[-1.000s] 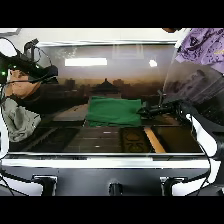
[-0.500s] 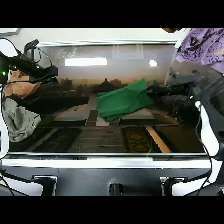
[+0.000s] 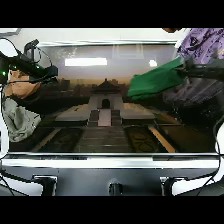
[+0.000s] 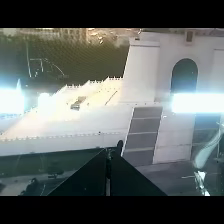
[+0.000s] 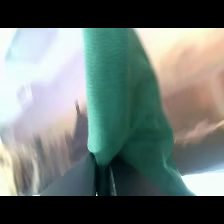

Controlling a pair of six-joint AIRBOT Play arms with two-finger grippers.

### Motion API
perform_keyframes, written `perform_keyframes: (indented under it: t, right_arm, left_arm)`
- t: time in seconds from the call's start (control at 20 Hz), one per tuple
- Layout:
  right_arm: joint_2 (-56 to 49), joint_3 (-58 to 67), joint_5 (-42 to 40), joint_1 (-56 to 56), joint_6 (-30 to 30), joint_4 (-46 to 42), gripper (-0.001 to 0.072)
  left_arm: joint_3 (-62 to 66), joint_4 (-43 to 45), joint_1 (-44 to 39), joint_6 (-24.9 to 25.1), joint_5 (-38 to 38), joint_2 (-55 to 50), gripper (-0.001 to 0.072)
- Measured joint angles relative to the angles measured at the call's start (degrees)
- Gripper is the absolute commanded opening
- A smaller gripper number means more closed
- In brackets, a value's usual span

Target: Fold the clothes and pants, and hang the long-sleeved shirts on hangers.

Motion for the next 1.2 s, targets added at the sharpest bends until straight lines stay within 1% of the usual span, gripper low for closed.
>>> perform_keyframes:
  t: [0.25,0.4,0.55,0.75,0.85,1.0,1.2]
  right_arm:
    - [0.3,4.5,0.9,-9.4,5.4,-1.9,0.0026]
    - [0.6,5.2,0.8,-15.1,8.4,-4.8,0.0024]
    - [1.4,5.5,-1.3,-20.4,13.0,-11.8,0.0024]
    - [3.1,4.7,-7.4,-25.5,18.3,-24.9,0.0024]
    - [4.5,2.0,-10.2,-27.2,19.3,-30.6,0.0024]
    - [8.2,-5.9,-12.6,-28.8,21.3,-37.7,0.0025]
    - [15.4,-19.9,-11.9,-29.4,24.9,-45.4,0.0026]
  left_arm:
    - [0.0,0.0,0.0,0.0,0.0,0.0,0.0023]
    - [0.0,0.0,0.0,0.0,-0.1,0.0,0.0023]
    - [0.0,0.0,0.0,0.0,-0.2,0.0,0.0023]
    - [0.0,0.0,0.0,0.0,-0.8,0.0,0.0022]
    - [0.0,0.0,0.0,0.0,-1.2,0.0,0.0023]
    - [0.0,0.0,0.0,0.0,-1.6,0.0,0.0022]
    - [0.0,0.0,0.0,0.0,-1.7,0.0,0.0023]
